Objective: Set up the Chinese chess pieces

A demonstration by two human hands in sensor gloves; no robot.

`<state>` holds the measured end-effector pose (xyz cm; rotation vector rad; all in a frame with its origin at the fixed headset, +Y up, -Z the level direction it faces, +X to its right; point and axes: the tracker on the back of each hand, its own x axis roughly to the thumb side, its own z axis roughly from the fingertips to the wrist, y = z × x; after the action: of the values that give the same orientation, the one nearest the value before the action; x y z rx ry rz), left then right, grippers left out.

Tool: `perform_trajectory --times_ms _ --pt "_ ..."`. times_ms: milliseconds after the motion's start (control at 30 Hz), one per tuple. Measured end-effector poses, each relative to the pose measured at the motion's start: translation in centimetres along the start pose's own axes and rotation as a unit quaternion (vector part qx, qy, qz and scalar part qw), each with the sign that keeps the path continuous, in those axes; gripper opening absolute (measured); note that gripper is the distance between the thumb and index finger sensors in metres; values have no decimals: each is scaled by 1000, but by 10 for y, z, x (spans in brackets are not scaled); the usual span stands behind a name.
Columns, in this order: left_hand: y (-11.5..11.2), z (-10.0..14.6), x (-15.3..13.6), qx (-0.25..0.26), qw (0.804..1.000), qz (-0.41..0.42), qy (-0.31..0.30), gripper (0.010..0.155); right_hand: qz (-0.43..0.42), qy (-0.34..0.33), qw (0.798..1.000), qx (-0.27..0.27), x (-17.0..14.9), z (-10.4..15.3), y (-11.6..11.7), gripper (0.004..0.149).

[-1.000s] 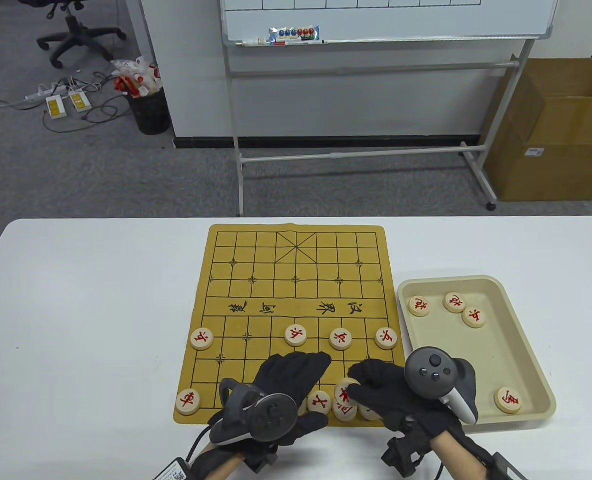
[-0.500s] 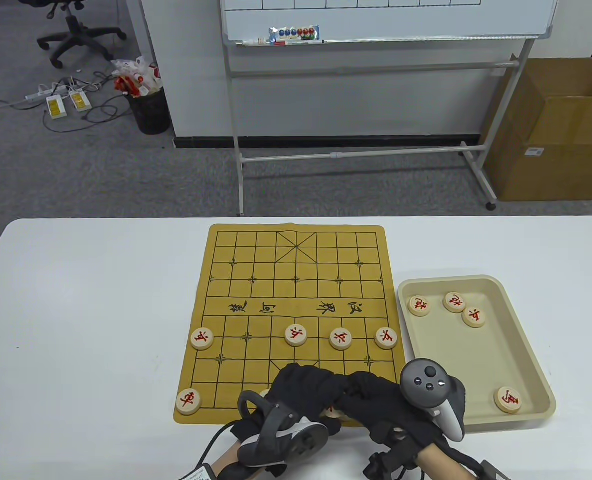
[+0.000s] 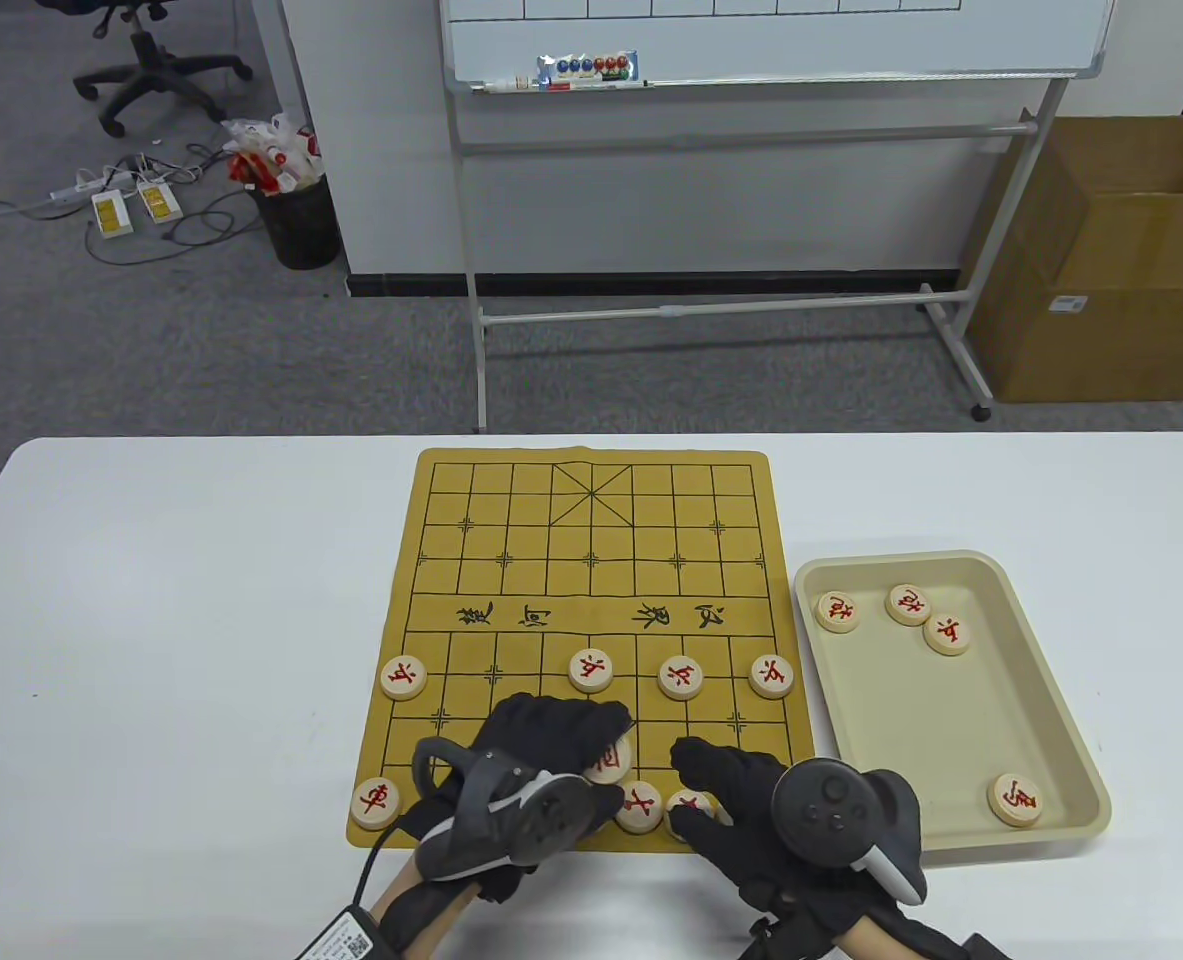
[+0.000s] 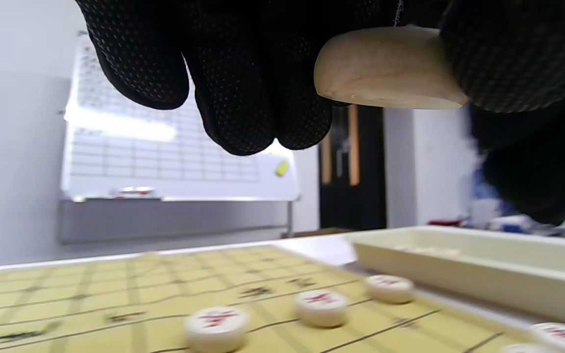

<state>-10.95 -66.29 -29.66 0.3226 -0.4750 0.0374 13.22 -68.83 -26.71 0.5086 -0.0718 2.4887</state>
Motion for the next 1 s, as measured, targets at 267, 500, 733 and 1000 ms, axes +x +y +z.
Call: perform_trajectory --times_ms 267,500,733,1000 --pt "-14 -6 -56 -113 990 -64 50 77 54 -24 998 -12 6 5 -2 67" --pt "-43 16 -77 -201 974 -105 25 78 59 -18 998 -11 4 6 -4 66" --pt "-56 31 -82 -215 969 -117 12 78 59 -13 998 -14 4 7 -5 65" --pt "-64 36 -75 -229 966 -121 -3 78 57 -9 998 -16 2 7 -6 64"
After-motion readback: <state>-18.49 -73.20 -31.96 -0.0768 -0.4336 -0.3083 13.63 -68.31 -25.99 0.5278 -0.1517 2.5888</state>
